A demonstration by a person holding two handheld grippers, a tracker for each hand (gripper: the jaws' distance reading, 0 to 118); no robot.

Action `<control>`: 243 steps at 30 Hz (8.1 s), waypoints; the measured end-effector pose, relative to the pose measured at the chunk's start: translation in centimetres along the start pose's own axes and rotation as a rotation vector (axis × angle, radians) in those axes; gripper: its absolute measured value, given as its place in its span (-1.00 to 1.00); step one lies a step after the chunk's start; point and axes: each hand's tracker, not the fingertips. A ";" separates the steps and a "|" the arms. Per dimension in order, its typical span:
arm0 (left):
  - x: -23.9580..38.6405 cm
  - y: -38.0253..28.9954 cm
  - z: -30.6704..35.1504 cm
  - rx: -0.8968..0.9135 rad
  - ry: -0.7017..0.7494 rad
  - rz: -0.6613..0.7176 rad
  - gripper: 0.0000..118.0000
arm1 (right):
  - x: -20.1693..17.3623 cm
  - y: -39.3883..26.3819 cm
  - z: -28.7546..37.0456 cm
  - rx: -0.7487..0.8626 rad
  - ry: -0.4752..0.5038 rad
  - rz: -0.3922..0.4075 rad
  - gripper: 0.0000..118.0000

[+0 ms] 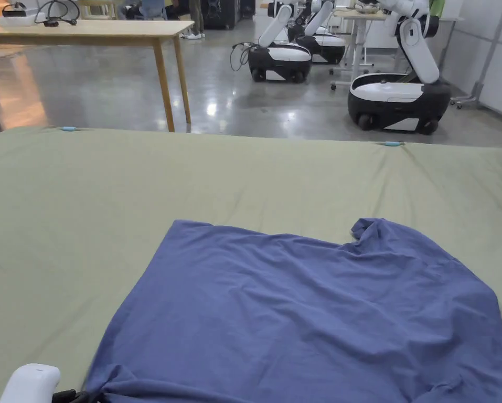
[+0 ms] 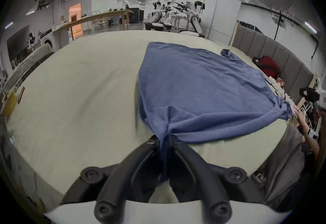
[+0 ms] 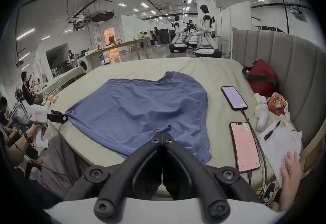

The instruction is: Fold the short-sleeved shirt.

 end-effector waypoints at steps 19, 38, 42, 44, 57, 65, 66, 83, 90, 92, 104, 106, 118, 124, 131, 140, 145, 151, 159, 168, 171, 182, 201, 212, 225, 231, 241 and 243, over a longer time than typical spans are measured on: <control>1.8 1.1 2.0 0.026 -0.021 0.014 -0.92 | 4.7 -5.7 -6.3 -0.296 -0.077 0.016 0.24; 1.0 8.7 2.6 0.178 -0.162 0.137 -0.92 | 4.2 2.5 -5.7 -0.114 -0.024 0.054 -0.84; 0.7 12.6 -1.7 0.154 -0.139 0.153 -0.92 | 5.1 5.9 -10.1 -0.099 -0.058 0.069 -0.84; 1.0 13.9 -4.5 0.113 -0.111 0.128 -0.92 | 6.0 6.8 -13.3 -0.132 -0.083 0.065 -0.84; 1.5 14.6 -14.7 -0.079 -0.007 0.089 -0.92 | 8.4 5.5 -25.5 -0.324 -0.178 0.068 -0.84; 0.7 15.0 -12.9 -0.048 -0.015 0.124 0.91 | 8.9 6.5 -23.6 -0.264 -0.194 0.071 0.96; 0.5 15.0 -11.7 -0.026 -0.032 0.119 0.94 | 8.8 6.7 -22.0 -0.215 -0.197 0.044 1.00; 1.2 3.2 7.3 0.231 -0.055 0.188 -1.00 | 0.0 1.0 -0.8 0.102 -0.107 0.039 -0.99; 0.1 9.8 -0.3 0.187 -0.011 0.173 0.79 | -0.2 2.7 -1.5 0.134 -0.041 0.023 -0.99; -0.6 11.4 -4.4 0.029 0.005 0.179 0.95 | -0.5 2.7 -1.3 0.127 -0.035 0.021 -0.99; -1.7 11.3 -13.4 -0.125 0.105 0.068 0.70 | -0.5 2.3 -1.4 0.058 -0.041 0.036 -0.99; -0.3 11.3 -11.8 -0.063 0.106 0.014 -0.32 | -0.3 2.3 -1.6 0.045 -0.049 0.032 -0.99; 0.4 12.2 -10.0 -0.070 0.071 0.004 -0.89 | 8.2 4.9 -13.5 -0.161 -0.120 0.014 0.14; 0.2 12.0 -9.9 -0.067 0.071 0.013 -0.89 | 11.6 2.7 -20.0 -0.329 -0.145 -0.018 0.78; 2.0 11.5 -9.1 -0.076 0.077 0.009 -0.89 | 9.7 2.3 -21.0 -0.349 -0.124 0.035 0.31; 1.9 11.1 -8.6 -0.118 0.042 0.018 -0.89 | 9.7 3.3 -20.0 -0.358 -0.069 -0.007 -0.87; 1.7 10.0 -3.5 -0.068 -0.018 0.010 -0.90 | 9.3 3.7 -14.4 -0.319 -0.069 0.001 -0.87; 2.6 5.6 1.9 -0.094 -0.048 0.024 -0.90 | 8.5 1.7 -9.3 -0.366 -0.083 0.037 -0.87; 2.8 1.9 -0.2 -0.145 -0.038 0.056 -0.90 | 8.7 -2.2 -11.9 -0.444 -0.085 -0.011 -0.87; 1.4 2.4 3.4 0.011 -0.056 0.099 0.98 | 7.3 -1.6 -5.2 -0.140 -0.170 0.067 0.98; 1.5 2.7 6.9 0.124 -0.028 0.137 0.97 | 4.9 -1.0 0.6 0.063 -0.128 0.029 0.98; 4.4 4.3 7.7 0.217 -0.040 0.106 -1.00 | 1.4 -2.5 3.1 0.146 -0.122 -0.036 -1.00; -2.5 22.3 -20.4 -0.118 0.071 -0.019 0.96 | 0.5 0.5 1.1 0.088 -0.061 0.033 -1.00; -0.4 18.7 -21.0 -0.090 0.071 -0.184 -0.65 | 1.3 0.5 -0.1 0.030 -0.087 0.019 -1.00; 2.6 19.7 -16.7 -0.035 0.040 -0.236 -0.94 | 8.9 12.2 -17.3 -0.049 -0.142 0.072 -1.00; 4.1 19.1 -15.2 -0.053 0.016 -0.234 -0.94 | 14.8 14.9 -31.5 -0.318 -0.137 0.022 0.98; 4.6 18.5 -15.6 -0.077 0.029 -0.217 -0.94 | 13.6 12.8 -35.9 -0.453 -0.163 0.094 -0.29; 4.8 18.3 -15.6 -0.083 0.031 -0.223 -0.94 | 13.1 13.0 -35.1 -0.446 -0.120 0.089 -1.00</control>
